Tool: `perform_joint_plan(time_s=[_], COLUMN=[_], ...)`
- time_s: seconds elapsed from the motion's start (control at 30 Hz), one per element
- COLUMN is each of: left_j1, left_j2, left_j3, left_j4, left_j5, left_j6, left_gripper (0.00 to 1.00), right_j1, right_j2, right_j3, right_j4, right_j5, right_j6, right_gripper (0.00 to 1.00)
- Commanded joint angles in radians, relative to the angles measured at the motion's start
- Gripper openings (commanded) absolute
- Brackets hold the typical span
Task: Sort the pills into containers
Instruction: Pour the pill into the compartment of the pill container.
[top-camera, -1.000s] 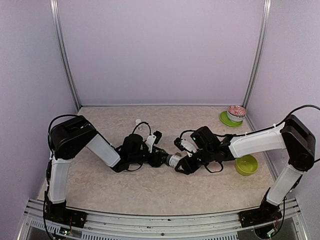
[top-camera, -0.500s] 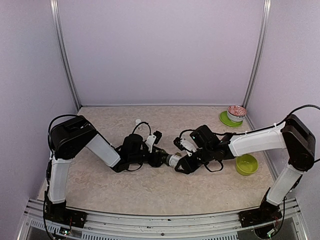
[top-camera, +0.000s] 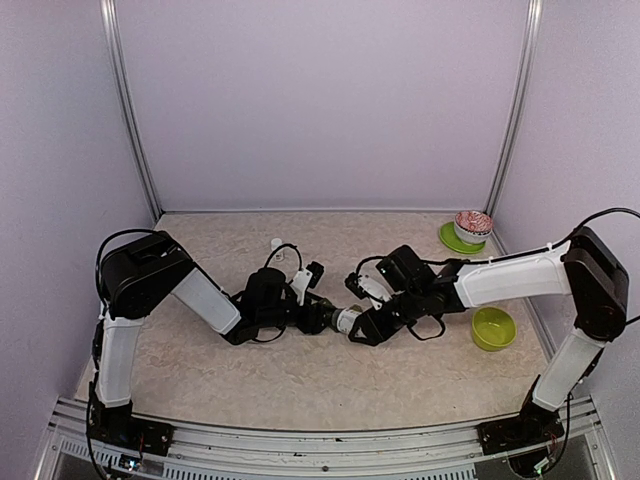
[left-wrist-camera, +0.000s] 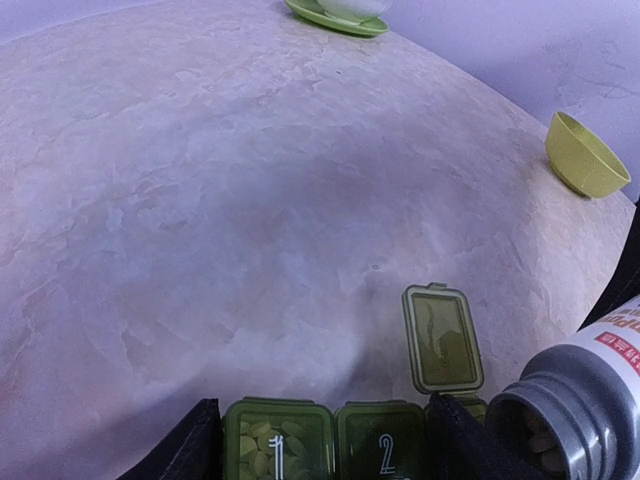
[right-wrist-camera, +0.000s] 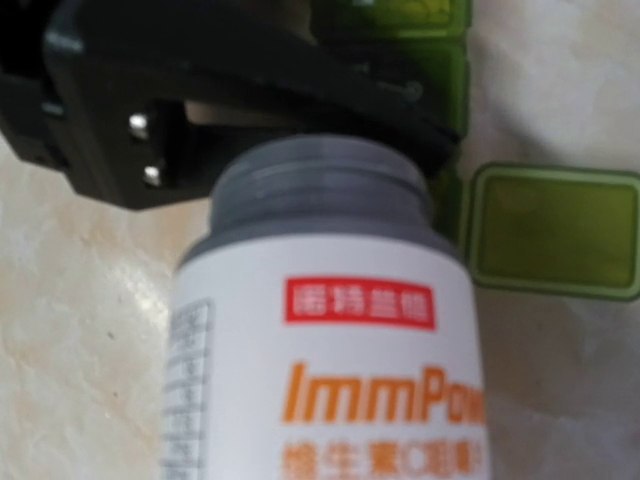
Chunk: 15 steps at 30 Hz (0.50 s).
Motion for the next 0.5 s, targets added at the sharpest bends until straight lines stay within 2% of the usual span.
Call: perform_joint_plan(time_s=[0.0, 0.47], left_j1=[-0.002, -0.001], left_j2=[0.018, 0.016], left_j3=[-0.018, -0.018], left_j4=[-0.031, -0.031], left_j5=[-0.01, -0.009], left_j6=[0.014, 0.015], left_gripper=[0.66, 0.66], right_j1=[0.01, 0.01], right_j2=[0.027, 0.039], right_j3=[0.045, 0.087], right_j4=[-0.046, -0.106], right_j5=[-0.007, -0.004], right_j6=[0.003, -0.002], right_gripper=[0.0, 0.0])
